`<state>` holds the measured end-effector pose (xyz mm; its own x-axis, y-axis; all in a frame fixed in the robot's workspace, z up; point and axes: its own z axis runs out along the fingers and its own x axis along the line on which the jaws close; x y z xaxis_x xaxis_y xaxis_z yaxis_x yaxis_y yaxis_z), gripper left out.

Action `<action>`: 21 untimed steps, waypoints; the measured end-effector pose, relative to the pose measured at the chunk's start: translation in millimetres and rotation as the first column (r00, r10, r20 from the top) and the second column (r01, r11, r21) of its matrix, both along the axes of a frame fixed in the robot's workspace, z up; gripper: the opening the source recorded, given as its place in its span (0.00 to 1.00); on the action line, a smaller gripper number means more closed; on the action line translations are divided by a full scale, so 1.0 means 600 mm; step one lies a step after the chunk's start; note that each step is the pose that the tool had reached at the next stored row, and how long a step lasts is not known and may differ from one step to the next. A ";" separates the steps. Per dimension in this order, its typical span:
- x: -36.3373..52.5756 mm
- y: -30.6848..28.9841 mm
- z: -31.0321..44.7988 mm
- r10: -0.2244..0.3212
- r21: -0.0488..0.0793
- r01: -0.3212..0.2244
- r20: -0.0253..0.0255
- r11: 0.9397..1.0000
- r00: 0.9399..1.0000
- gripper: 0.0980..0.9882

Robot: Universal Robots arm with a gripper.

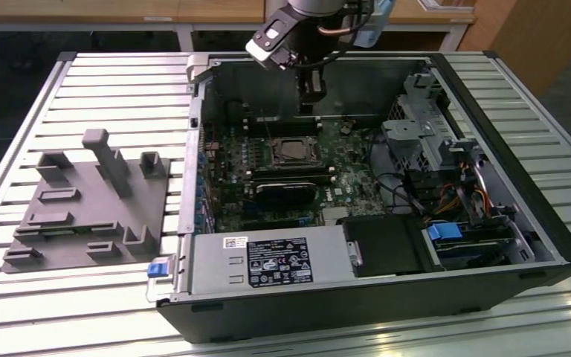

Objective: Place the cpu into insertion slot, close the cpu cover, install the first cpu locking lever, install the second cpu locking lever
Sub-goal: 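Install the first cpu locking lever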

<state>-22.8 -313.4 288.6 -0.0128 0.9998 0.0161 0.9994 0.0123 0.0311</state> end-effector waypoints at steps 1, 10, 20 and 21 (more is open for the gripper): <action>0.000 0.0000 0.000 0.005 0.000 -0.005 0.000 1.000 1.000 0.01; 0.000 0.0000 -0.001 0.165 0.000 -0.165 0.000 0.986 0.986 0.01; 0.000 -0.0001 -0.001 0.308 0.000 -0.308 0.000 0.951 0.951 0.01; 0.000 -0.0002 -0.001 0.317 0.000 -0.317 0.000 0.949 0.949 0.01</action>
